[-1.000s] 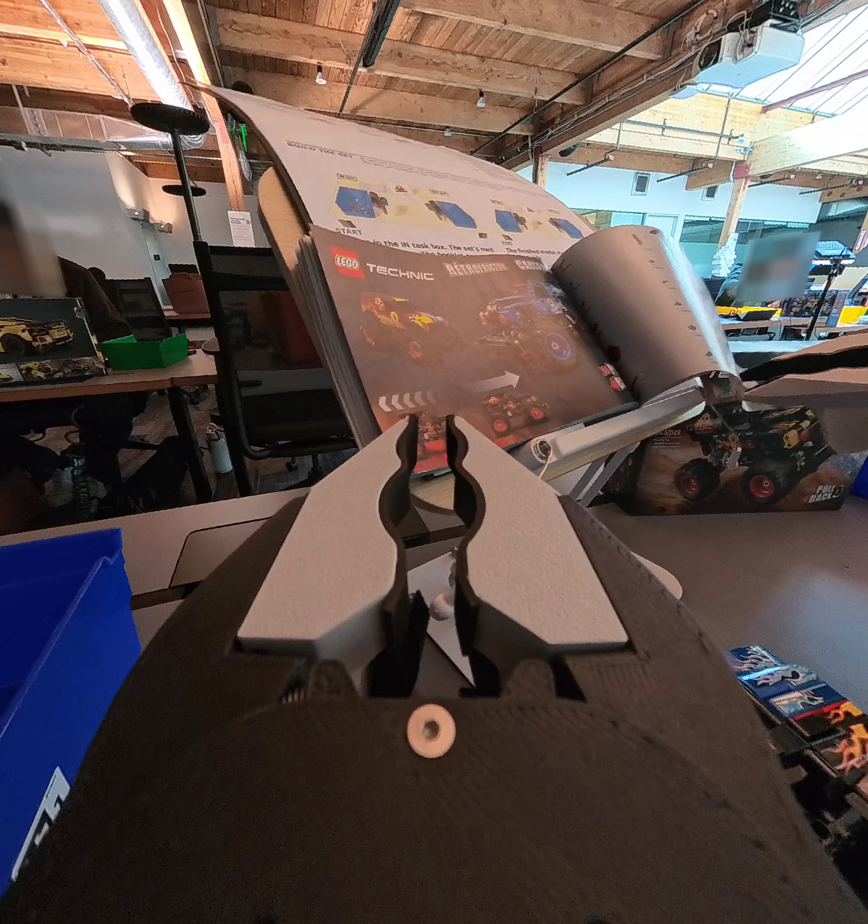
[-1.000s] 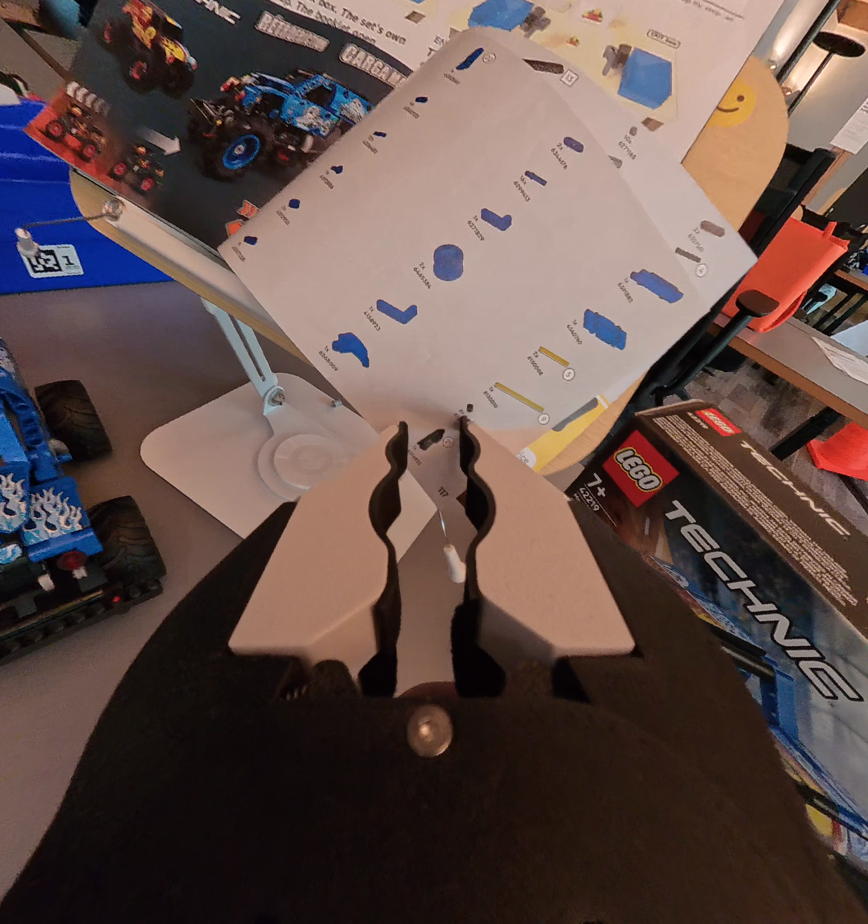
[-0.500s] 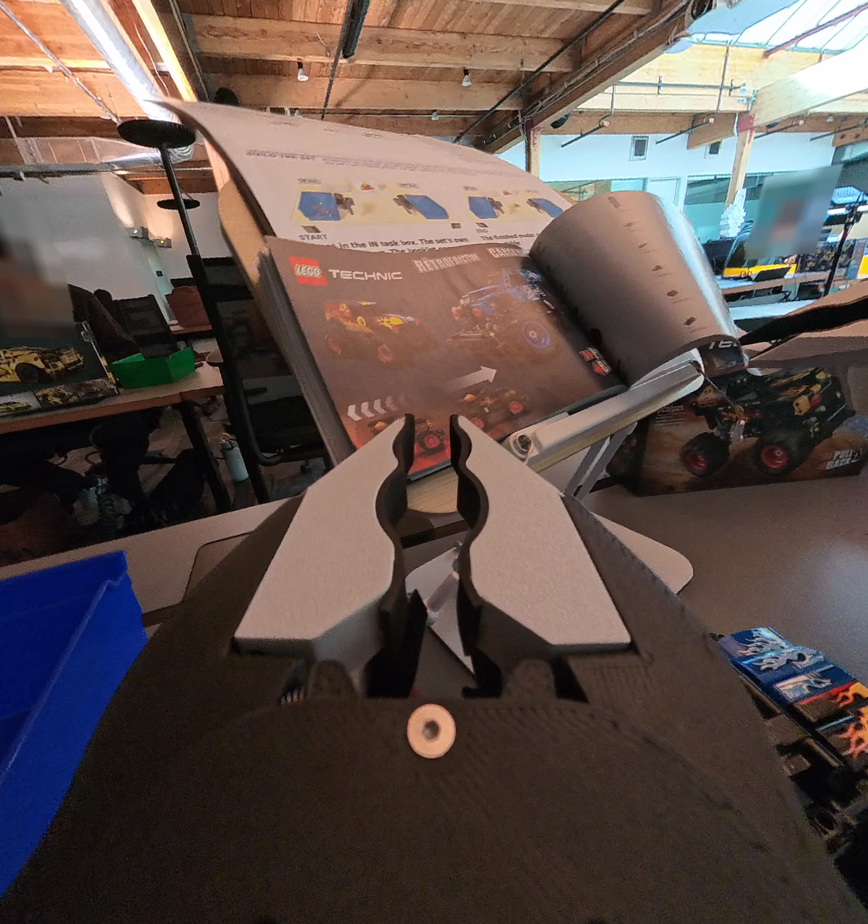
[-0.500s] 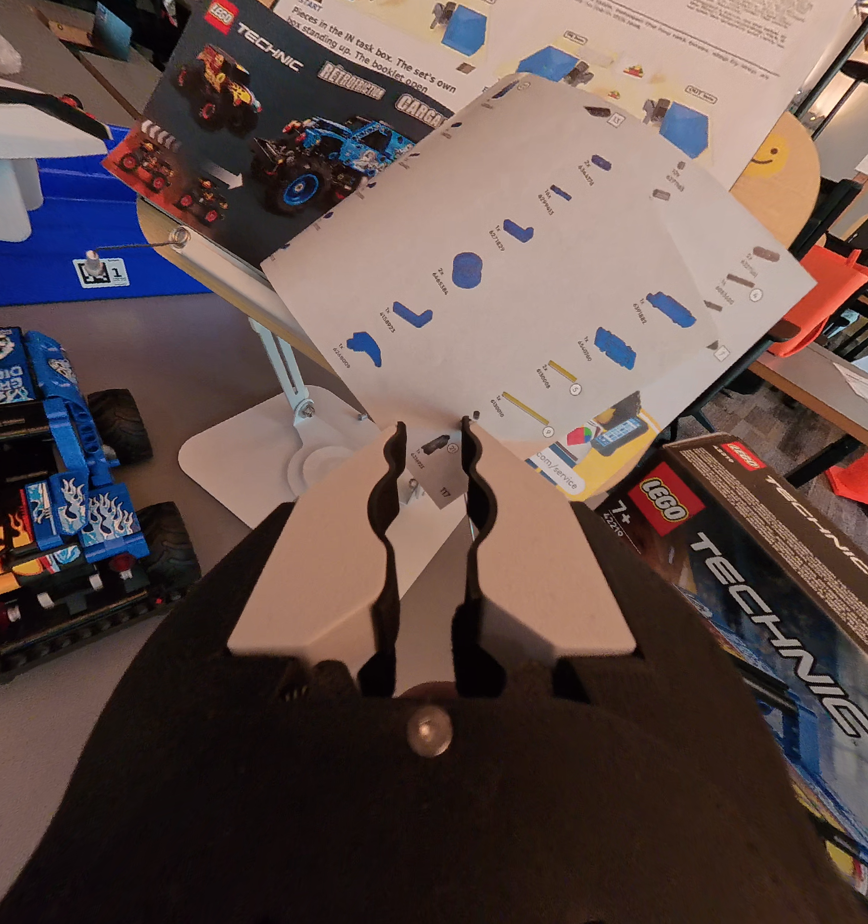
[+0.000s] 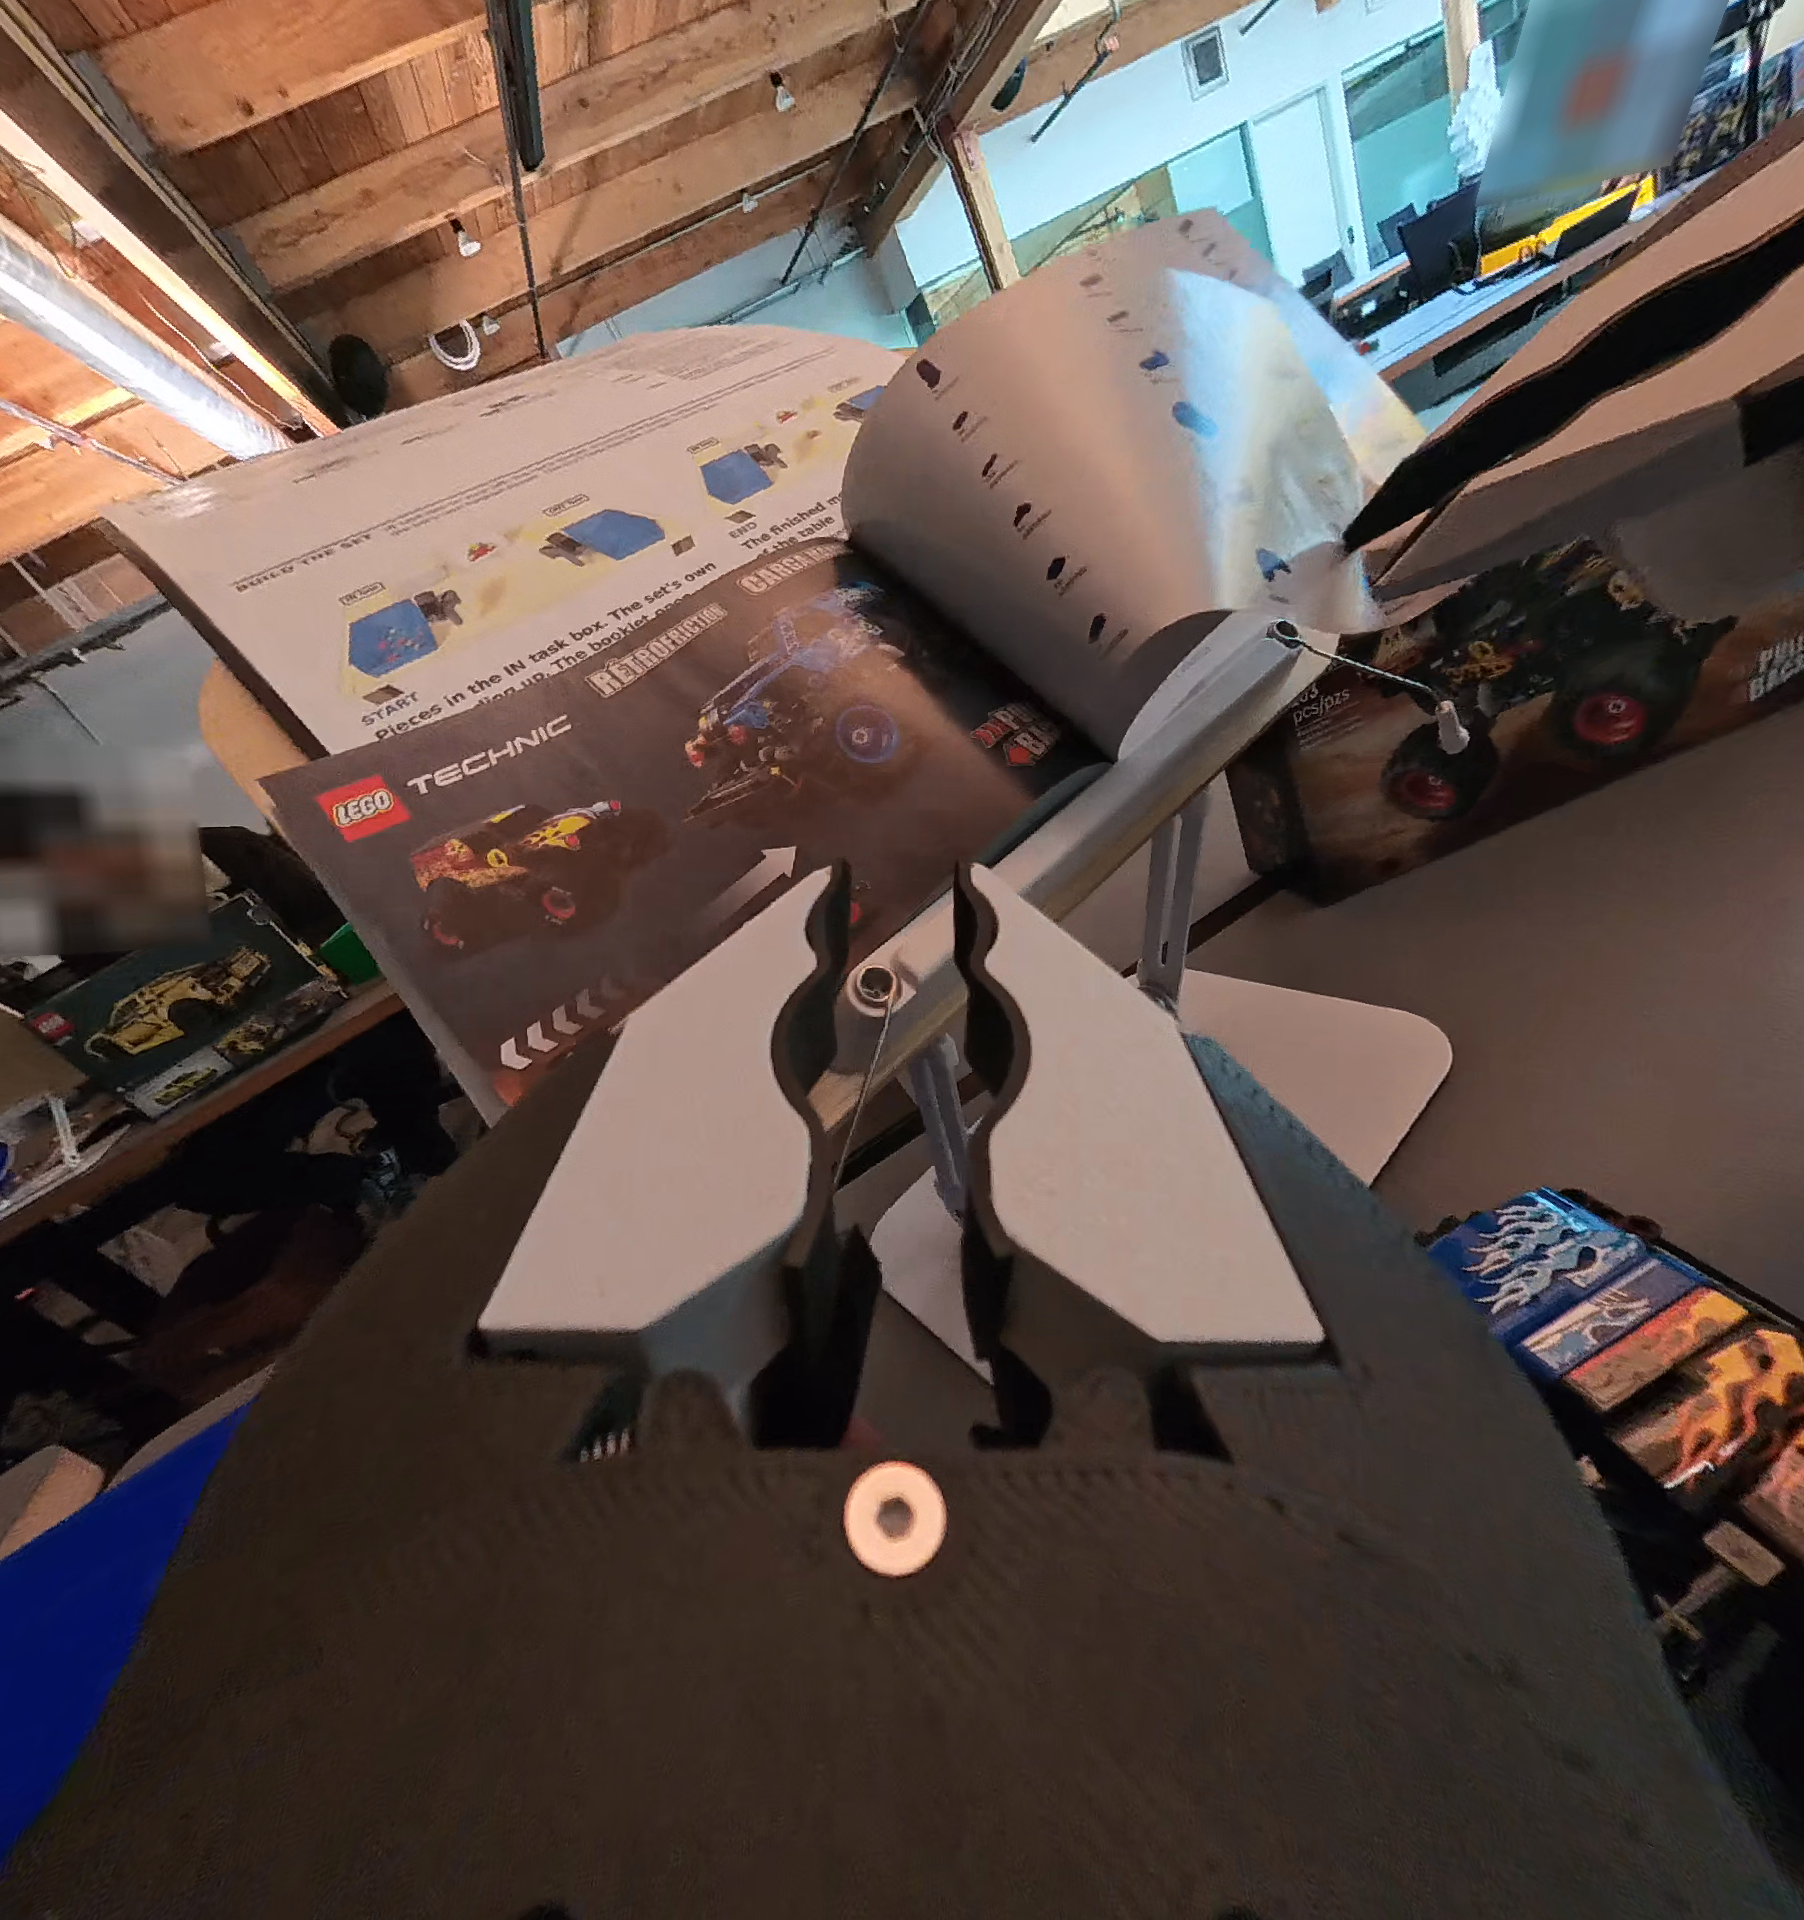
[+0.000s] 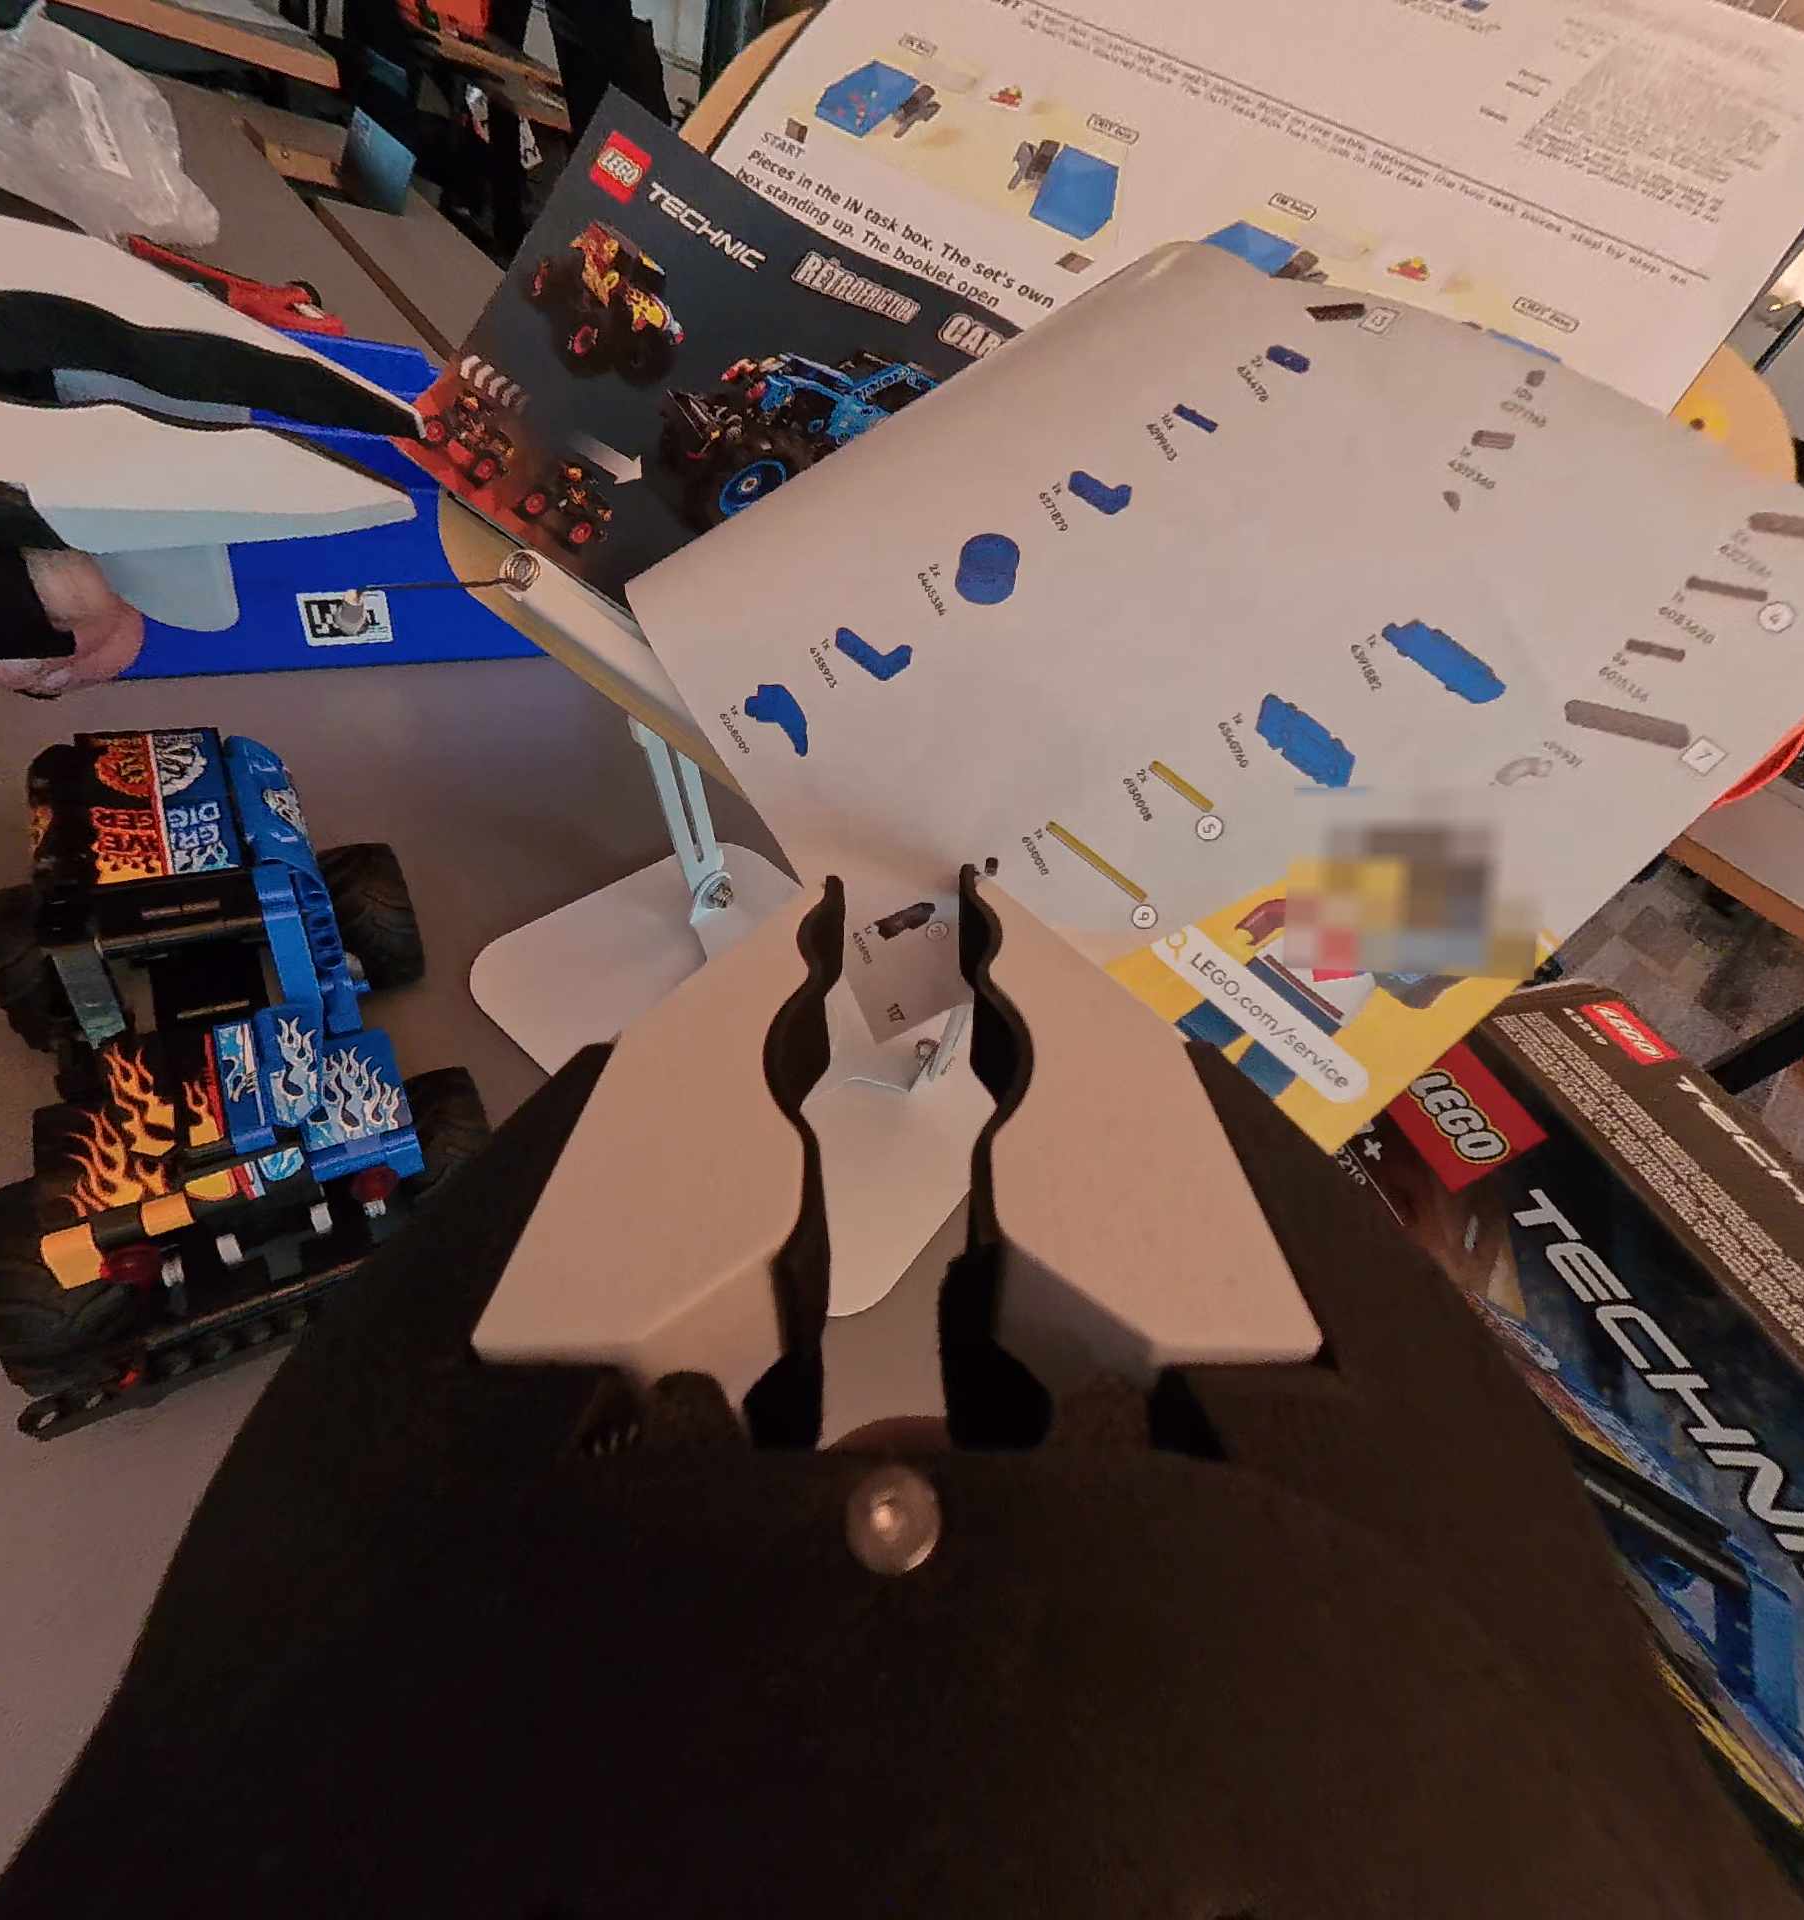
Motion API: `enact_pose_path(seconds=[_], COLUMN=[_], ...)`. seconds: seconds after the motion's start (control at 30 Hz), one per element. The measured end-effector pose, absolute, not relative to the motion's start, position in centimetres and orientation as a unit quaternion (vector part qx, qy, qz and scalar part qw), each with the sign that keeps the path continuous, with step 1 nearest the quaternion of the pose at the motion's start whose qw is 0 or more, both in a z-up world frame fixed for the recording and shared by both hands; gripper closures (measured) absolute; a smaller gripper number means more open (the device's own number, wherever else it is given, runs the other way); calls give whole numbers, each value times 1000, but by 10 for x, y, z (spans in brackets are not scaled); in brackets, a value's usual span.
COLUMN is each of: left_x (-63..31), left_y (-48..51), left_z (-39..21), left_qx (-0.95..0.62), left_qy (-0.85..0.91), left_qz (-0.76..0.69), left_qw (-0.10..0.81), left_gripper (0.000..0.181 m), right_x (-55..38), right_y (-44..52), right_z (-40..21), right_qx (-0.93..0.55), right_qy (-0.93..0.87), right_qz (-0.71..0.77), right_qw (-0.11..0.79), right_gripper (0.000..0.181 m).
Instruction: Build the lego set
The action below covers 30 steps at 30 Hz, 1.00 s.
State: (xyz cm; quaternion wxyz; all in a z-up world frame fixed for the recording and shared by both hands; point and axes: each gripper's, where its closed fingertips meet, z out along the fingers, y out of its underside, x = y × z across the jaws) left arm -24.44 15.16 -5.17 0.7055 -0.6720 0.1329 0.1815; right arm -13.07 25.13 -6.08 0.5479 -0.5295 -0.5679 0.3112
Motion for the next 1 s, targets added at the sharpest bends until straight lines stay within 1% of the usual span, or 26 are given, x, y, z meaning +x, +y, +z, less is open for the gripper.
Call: enact_pose_path(seconds=[0.03,0.2,0.5,0.63,0.77,1.0], left_x=[-246,-246,-204,-186,-174,-188], left_y=[151,151,170,186,197,198], left_z=[-52,-51,-54,-60,-65,-50], left_qx=[-672,-671,-666,-668,-669,-675], left_qy=[129,128,184,215,223,153], left_qz=[178,180,235,285,292,274], left_qw=[707,708,684,653,646,668], left_gripper=[163,161,156,159,161,166], right_x=[-130,-130,-137,-141,-143,-141], right_y=[251,247,229,218,213,210], right_z=[-60,-57,-56,-59,-60,-55], right_qx=[-529,-525,-510,-504,-499,-495], right_qy=[-568,-568,-580,-587,-592,-588], right_qz=[312,320,339,353,360,381], right_qw=[549,547,537,526,521,515], right_gripper=[161,161,161,161,162,162])
